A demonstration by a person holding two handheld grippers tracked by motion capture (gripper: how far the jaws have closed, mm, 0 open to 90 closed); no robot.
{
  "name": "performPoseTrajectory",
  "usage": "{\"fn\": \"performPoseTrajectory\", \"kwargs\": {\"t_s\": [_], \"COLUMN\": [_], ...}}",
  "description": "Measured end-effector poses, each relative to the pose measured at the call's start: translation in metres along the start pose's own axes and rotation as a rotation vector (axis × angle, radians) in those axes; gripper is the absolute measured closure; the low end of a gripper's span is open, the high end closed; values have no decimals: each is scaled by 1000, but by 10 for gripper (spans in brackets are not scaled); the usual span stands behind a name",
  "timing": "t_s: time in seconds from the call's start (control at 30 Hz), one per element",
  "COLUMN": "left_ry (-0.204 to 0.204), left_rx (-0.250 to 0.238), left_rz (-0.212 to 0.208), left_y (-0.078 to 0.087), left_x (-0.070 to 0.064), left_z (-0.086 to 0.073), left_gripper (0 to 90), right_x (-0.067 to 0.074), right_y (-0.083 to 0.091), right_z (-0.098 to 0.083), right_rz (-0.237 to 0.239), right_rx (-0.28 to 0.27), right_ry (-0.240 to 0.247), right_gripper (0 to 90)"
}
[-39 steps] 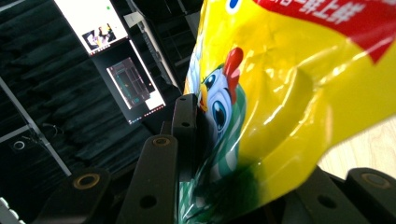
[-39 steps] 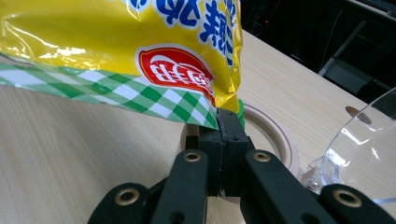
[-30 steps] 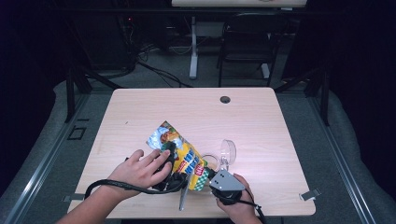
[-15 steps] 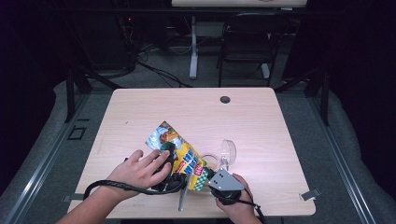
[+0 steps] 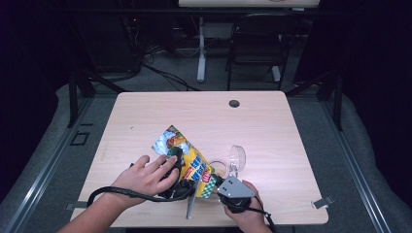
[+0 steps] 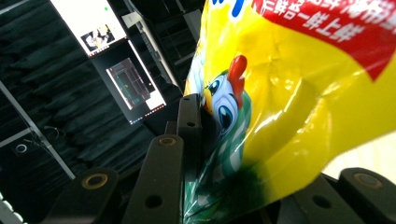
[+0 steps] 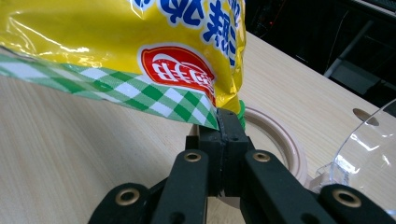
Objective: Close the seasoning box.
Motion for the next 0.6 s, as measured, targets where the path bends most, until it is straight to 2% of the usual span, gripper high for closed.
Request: {"fn": "performPoseTrajectory", "kwargs": {"t_s": [0.43, 0.6], "left_ry": [13, -1], "left_rx": [0, -1], "left_rz": [-17, -7], "left_y": [0, 1], "left_x": [0, 3], "left_z": [1, 1], "left_gripper": [785, 786], "right_x": [-1, -1], "right_y": [0, 0], "right_z": [0, 0], "right_rz": [1, 1], "right_rx": [2, 0], "right_ry": [-3, -5], "right_gripper": [897, 897]}}
Point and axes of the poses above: each handheld gripper's, and its own axes: y roughly backward along the jaws, z roughly out of its top, x roughly to its left, the point moved 8 cm from there along -y, roughly forward along the jaws, and after that the axes turned 8 degrees about y, right-handed, at the moved point
